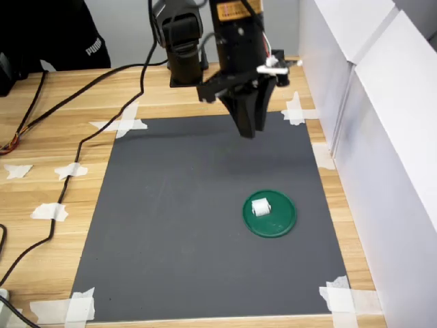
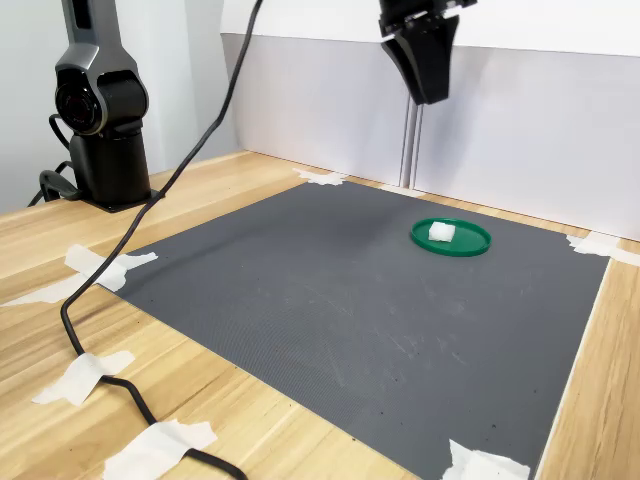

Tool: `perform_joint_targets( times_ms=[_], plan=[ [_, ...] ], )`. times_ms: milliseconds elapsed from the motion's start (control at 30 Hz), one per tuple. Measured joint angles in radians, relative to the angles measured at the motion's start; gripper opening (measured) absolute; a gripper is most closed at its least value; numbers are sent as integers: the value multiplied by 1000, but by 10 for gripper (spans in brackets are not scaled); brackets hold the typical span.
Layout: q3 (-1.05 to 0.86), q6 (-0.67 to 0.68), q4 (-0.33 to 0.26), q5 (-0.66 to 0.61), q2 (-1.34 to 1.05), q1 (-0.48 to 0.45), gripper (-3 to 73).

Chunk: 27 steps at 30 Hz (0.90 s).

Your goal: Grasp a white terminal and put it on the green lid.

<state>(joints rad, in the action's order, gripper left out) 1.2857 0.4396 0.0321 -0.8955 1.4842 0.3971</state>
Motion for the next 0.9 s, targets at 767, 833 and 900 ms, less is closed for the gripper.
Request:
perform_joint_targets(
  times_ms=[767, 833, 900],
  plan=[
    [-613, -140, -32, 208, -760, -331, -16],
    [-651, -149, -32, 208, -802, -331, -16],
    [-683, -154, -32, 208, -837, -331, -16]
  ],
)
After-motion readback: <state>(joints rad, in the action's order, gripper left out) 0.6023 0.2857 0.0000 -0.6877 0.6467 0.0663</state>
